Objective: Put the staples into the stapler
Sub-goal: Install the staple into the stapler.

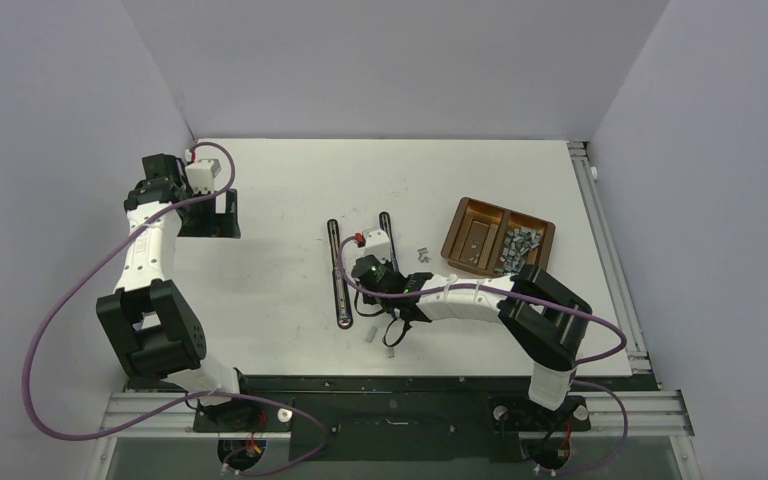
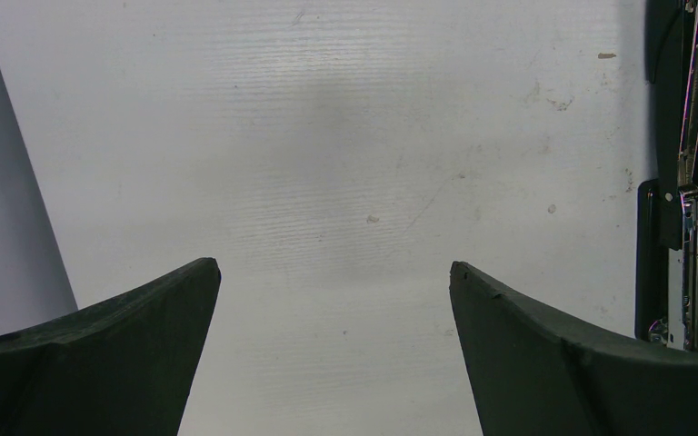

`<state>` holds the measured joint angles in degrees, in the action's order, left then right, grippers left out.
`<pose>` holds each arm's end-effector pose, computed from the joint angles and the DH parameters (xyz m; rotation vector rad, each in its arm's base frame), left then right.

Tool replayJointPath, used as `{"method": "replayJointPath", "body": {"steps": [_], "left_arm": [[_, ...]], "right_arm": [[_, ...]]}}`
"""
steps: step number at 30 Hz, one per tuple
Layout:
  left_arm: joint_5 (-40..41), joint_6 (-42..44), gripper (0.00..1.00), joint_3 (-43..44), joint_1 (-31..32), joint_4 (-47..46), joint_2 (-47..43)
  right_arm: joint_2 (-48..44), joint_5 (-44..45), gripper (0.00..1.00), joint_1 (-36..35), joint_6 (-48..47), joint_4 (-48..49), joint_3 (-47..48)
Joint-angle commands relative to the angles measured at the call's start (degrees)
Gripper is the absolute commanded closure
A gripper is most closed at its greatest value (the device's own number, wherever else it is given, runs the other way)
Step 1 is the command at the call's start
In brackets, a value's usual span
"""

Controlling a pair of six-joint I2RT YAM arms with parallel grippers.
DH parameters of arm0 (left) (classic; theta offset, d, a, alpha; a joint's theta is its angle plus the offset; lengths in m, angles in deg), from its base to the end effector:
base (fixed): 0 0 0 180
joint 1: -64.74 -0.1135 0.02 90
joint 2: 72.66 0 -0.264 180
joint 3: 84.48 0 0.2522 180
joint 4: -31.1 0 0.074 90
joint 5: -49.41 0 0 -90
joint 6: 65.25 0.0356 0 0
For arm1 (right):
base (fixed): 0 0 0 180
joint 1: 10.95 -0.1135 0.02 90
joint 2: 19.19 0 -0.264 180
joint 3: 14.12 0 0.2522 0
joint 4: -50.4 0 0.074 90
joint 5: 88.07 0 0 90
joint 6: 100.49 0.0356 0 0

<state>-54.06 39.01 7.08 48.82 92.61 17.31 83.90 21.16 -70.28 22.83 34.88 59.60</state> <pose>0.3162 0.0816 0.2905 0.0444 2.5747 -0.1134 0.2018 0.3173 0.1710 -0.3651 2.3102 0.4279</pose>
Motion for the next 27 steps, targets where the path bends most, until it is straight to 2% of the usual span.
{"method": "replayJointPath", "body": {"steps": [1,27], "left_arm": [[0.1,0.8,0.04,0.4,-0.5,-1.3,-2.5],[0.1,0.8,0.04,0.2,-0.5,-1.3,-2.6]], "right_arm": [[1.0,0.8,0.91,0.0,0.2,3.2,0.1],[-1.9,1.0,0.92,0.5,-0.1,2.5,0.3]]}}
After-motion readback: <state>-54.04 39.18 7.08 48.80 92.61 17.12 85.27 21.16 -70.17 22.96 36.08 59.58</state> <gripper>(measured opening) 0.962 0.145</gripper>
